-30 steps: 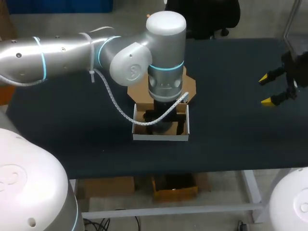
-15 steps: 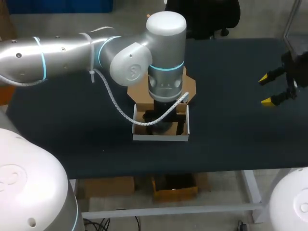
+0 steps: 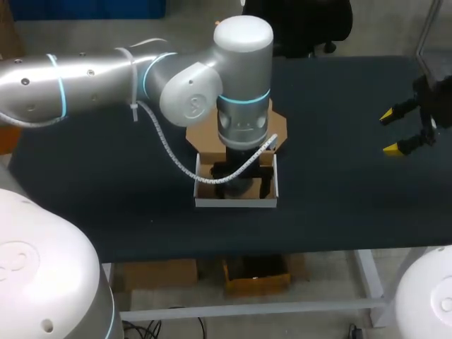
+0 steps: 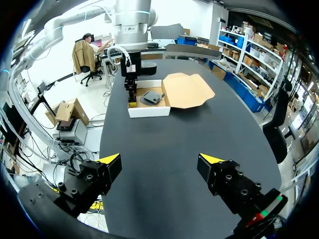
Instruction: Assemble the packaging by folding the flat box into shape, placing the metal phone stand inside, and closing the box properly
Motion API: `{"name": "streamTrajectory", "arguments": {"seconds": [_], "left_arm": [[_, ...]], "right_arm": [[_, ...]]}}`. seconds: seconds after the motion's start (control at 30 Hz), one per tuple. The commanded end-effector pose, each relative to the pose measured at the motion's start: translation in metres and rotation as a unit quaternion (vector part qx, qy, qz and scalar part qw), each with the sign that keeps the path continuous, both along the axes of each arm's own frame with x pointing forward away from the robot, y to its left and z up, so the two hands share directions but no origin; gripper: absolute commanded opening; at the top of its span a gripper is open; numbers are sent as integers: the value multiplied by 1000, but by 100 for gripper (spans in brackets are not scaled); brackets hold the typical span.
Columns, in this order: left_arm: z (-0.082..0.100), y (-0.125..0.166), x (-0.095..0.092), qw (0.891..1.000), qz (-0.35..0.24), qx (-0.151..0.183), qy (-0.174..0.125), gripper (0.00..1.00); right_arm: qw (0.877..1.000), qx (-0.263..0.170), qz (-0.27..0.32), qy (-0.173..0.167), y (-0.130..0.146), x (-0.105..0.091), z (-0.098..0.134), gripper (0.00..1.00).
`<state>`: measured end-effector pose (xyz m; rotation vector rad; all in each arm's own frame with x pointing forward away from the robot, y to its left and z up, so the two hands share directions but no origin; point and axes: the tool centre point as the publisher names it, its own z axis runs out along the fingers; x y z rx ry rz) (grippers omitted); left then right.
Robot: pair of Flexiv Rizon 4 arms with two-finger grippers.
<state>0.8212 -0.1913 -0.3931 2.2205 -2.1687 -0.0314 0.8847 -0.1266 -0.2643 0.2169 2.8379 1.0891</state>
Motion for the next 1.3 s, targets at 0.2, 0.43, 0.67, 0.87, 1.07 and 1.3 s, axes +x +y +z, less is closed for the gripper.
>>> {"name": "streamTrajectory", "arguments": {"seconds": [0.2,0.43,0.67,0.87,1.07,1.3], "left_arm": [[-4,0,-13,1000,3,-6,-14,100],[-3,-2,-18,1000,7,0,-13,100],[-1,-4,-25,1000,13,3,-8,100],[-5,-3,-34,1000,14,1,1,100],[-6,-1,-38,1000,17,-1,5,100],[-5,1,-37,1000,22,-6,4,100]], "right_arm": [[1000,3,2,2,-2,0,1,100],[1000,3,2,2,-2,0,1,100],[1000,3,2,2,-2,0,1,100],[1000,3,2,2,-2,0,1,100],[1000,3,2,2,-2,0,1,100],[1000,3,2,2,-2,0,1,100]]}}
